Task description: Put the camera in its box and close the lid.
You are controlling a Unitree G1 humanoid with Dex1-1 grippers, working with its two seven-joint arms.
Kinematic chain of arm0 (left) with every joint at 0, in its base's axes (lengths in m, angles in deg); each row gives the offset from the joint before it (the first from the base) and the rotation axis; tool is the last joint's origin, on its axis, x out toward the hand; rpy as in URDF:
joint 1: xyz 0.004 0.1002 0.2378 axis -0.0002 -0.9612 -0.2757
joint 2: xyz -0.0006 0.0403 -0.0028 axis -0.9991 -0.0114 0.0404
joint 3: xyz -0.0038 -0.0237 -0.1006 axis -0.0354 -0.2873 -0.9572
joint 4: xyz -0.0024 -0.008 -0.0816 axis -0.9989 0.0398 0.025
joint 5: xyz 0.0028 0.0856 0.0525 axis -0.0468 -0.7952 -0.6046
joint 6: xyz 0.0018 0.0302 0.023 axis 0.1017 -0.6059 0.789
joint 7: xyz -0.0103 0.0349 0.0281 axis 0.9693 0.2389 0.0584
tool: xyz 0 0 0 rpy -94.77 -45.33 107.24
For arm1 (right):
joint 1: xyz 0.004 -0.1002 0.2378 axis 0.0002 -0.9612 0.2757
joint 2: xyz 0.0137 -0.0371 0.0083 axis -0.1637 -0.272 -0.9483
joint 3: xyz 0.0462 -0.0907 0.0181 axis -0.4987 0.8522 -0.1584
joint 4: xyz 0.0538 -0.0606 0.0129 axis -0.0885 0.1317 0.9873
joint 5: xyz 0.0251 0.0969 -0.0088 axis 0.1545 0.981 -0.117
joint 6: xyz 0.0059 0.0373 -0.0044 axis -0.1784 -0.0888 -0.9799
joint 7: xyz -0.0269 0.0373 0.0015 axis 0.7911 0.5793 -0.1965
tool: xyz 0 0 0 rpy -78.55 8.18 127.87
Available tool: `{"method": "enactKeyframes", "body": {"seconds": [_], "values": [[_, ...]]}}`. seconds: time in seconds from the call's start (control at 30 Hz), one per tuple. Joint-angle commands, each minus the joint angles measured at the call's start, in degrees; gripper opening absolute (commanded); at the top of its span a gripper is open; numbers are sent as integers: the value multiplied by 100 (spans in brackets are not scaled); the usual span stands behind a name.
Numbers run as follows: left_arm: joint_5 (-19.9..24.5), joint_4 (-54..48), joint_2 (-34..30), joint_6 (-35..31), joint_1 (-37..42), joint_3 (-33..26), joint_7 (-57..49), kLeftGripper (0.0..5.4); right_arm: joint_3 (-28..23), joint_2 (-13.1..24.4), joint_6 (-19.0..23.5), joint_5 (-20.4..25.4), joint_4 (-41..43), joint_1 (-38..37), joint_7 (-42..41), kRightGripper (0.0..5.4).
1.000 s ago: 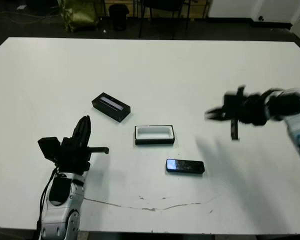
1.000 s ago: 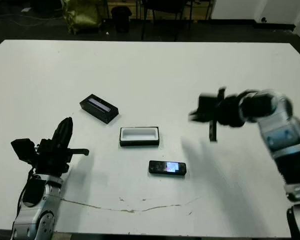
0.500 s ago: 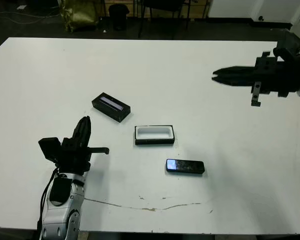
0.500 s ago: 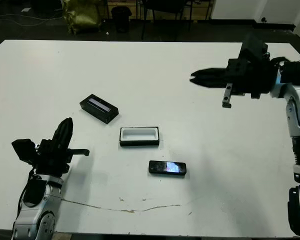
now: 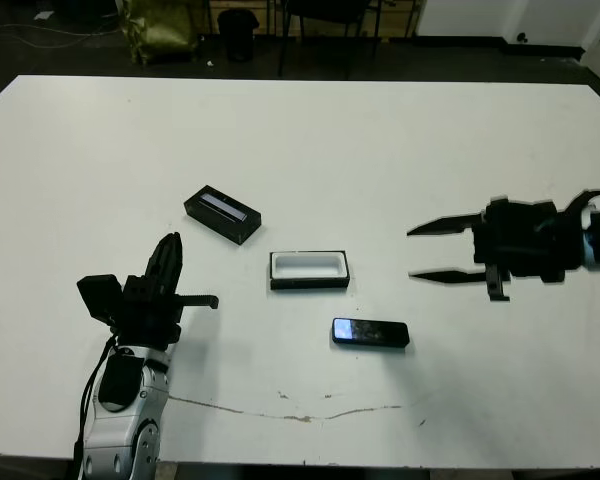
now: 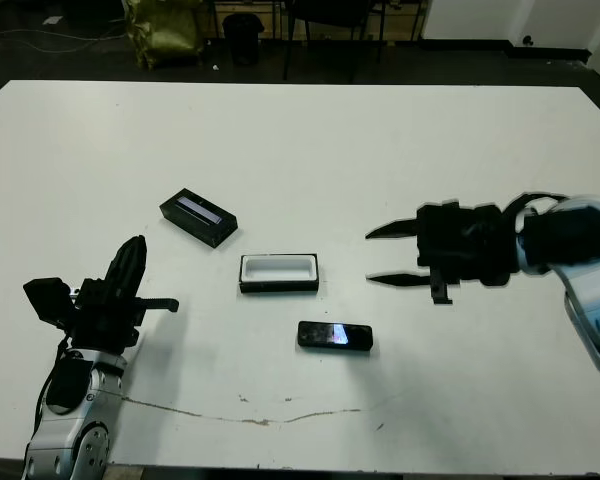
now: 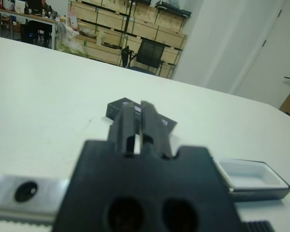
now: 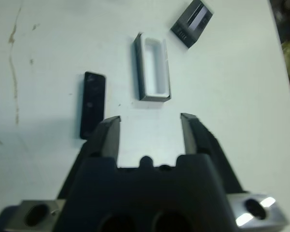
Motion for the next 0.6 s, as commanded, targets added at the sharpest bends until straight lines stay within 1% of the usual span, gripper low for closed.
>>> {"method": "enactKeyframes", "body": {"seconds": [0.03, 0.1, 0.13, 0.2, 0.33, 0.4, 0.5, 0.57, 0.6], "values": [[-13, 51, -42, -80, -51, -18, -5, 0, 20, 114, 399, 157, 188, -152, 27, 337], [-11, 82, -43, -39, -41, -23, 13, 0, 23, 72, 423, 304, 106, -132, -42, 380], [-5, 94, -42, -26, -35, -25, 23, 0, 44, 61, 375, 341, 62, -112, -68, 403], [15, 129, -35, 17, -19, -29, 52, 0, 97, 77, 454, 369, 73, -52, -69, 447], [9, -7, -13, -151, -48, -8, -33, 0, 199, 36, 547, 435, -82, 22, -99, 537], [-10, 2, -19, -133, -46, -10, -37, 0, 231, -26, 602, 529, -262, 31, -127, 539], [26, 157, -25, 61, 0, -34, 75, 0, 383, -118, 582, 528, -567, 93, -163, 539], [45, 169, -25, 48, 7, -38, 84, 0, 455, -256, 426, 563, -891, 118, -221, 539], [38, 147, -23, 24, 2, -33, 67, 0, 486, -372, 252, 570, -1165, 111, -254, 539]]}}
